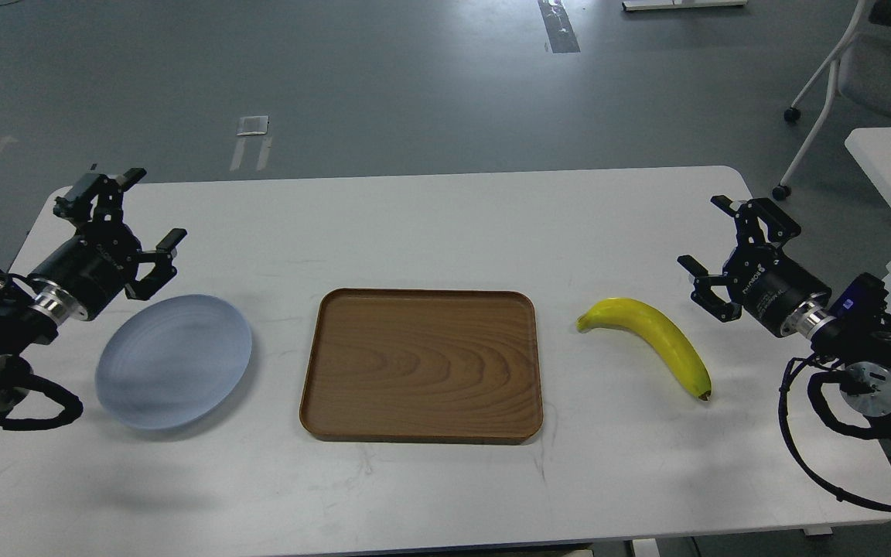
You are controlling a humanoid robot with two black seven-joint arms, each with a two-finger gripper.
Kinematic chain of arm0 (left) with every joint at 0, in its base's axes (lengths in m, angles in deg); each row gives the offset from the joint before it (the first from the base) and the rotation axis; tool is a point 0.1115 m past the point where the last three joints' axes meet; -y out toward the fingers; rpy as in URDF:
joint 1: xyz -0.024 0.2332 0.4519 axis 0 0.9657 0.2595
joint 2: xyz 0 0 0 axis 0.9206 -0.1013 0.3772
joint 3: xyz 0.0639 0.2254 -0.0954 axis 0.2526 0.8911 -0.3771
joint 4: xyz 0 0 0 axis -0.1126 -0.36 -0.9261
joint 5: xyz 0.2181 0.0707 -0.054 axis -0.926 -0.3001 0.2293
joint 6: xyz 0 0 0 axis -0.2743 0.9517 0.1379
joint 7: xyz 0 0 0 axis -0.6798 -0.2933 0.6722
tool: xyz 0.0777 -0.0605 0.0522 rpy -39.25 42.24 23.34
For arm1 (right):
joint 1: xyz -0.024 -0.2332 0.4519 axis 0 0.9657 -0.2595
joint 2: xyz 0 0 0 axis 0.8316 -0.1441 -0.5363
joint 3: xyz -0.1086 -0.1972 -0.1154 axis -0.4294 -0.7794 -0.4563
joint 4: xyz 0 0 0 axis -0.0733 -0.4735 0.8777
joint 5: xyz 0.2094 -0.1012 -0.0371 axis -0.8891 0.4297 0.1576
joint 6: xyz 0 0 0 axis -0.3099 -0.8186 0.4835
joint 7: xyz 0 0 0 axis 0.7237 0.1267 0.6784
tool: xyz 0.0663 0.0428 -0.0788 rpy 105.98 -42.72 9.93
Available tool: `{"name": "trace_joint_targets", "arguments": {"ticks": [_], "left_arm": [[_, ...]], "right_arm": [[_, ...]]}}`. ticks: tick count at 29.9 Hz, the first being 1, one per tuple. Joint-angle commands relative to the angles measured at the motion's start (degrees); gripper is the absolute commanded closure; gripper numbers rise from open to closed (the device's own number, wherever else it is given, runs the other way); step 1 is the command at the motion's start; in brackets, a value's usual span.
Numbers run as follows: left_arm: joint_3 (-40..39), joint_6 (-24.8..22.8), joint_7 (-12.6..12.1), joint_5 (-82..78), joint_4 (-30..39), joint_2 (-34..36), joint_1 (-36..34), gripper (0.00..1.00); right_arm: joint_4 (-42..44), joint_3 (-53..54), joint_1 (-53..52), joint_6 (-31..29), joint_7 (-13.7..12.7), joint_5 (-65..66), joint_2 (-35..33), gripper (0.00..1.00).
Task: Place banana on plate with both arms
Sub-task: 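Move the left gripper down to the rim of the pale blue plate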
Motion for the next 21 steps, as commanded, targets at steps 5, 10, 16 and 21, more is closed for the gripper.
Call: {"name": "trace_joint_targets", "arguments": {"ticks": [5, 10, 16, 21], "left_arm": [[0.47, 0.01, 0.0, -17.6, 5.6, 9.15, -4.5, 0.0], [-0.06, 0.01, 0.0, -40.72, 15.27, 14.7, -5.83, 0.0], [0.82, 2.84, 0.0, -73.58, 24.0, 18.58, -5.65, 0.0], [1.52, 8.75, 0.0, -85.25, 20.58, 18.49, -4.6, 0.0]], "right_arm": [[-0.3, -0.07, -0.17, 0.01, 0.0, 0.1, -0.05, 0.0], [-0.39, -0.07, -0.26, 0.01, 0.0, 0.18, 0.13, 0.0], [-0.56, -0.24, -0.44, 0.01, 0.0, 0.18, 0.13, 0.0], [-0.74, -0.24, -0.52, 0.01, 0.0, 0.18, 0.13, 0.0]]}}
